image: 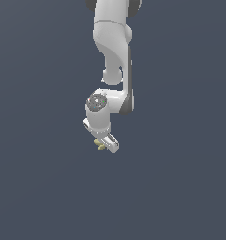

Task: Pick up the object and move it to a goal position.

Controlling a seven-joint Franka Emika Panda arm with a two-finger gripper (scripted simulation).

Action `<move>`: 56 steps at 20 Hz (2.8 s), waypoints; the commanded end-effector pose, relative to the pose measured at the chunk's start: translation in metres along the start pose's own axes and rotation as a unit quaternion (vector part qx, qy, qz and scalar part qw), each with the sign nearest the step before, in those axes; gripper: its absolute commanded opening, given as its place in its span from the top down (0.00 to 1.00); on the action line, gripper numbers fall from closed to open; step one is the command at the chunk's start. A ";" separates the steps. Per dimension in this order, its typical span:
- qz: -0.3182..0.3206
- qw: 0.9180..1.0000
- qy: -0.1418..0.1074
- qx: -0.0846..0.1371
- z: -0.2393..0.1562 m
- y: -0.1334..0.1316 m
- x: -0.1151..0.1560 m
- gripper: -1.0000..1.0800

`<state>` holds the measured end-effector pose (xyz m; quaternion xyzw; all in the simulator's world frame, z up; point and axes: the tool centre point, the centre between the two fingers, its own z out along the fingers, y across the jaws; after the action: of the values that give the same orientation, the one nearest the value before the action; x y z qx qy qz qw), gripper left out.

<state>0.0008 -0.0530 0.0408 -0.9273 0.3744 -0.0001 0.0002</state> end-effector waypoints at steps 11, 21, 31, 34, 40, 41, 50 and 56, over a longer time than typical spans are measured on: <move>0.001 1.000 0.002 0.001 -0.002 -0.002 0.000 1.00; 0.026 0.999 0.027 0.015 -0.029 -0.027 -0.009 1.00; 0.075 0.994 0.075 0.041 -0.081 -0.076 -0.027 1.00; 0.090 0.991 0.090 0.048 -0.098 -0.090 -0.032 1.00; 0.118 0.984 0.119 0.063 -0.130 -0.118 -0.042 1.00; 0.123 0.983 0.124 0.065 -0.135 -0.123 -0.044 1.00; 0.164 0.968 0.167 0.086 -0.182 -0.164 -0.059 1.00; 0.193 0.956 0.197 0.099 -0.215 -0.192 -0.070 1.00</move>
<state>0.0803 0.1264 0.2473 -0.8204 0.5312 -0.2108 0.0181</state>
